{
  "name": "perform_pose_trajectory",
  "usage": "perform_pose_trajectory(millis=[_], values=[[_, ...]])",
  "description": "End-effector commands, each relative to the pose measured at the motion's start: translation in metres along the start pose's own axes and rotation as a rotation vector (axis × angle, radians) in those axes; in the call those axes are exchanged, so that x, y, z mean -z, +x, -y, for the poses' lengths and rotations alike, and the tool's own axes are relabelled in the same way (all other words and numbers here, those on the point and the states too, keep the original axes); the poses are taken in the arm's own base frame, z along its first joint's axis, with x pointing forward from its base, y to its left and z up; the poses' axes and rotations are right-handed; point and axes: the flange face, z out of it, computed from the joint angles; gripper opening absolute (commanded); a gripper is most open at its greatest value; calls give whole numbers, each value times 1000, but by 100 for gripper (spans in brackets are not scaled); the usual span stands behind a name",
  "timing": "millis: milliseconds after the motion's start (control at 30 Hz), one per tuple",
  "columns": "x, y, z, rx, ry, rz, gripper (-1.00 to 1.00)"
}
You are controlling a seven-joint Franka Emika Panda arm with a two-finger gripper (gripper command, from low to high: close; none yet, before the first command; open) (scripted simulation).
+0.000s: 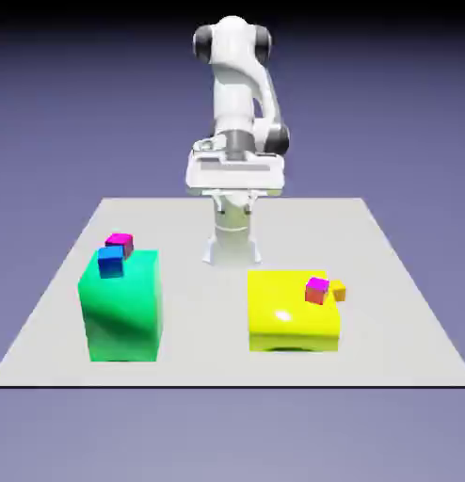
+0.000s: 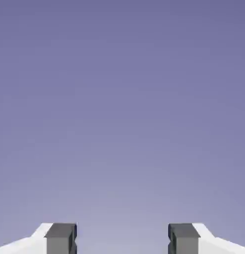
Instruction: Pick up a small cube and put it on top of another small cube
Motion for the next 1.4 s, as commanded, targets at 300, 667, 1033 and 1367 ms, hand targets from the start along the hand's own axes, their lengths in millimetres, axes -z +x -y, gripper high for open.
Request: perform_pose_trajectory(millis=[300, 667, 1033, 1367], values=[[-49, -100, 39, 352, 24, 283, 0], [-74, -227, 58, 789, 40, 548, 0], [-74, -349, 45, 1267, 43, 753, 0], [-64, -426, 16, 1649, 30, 860, 0]])
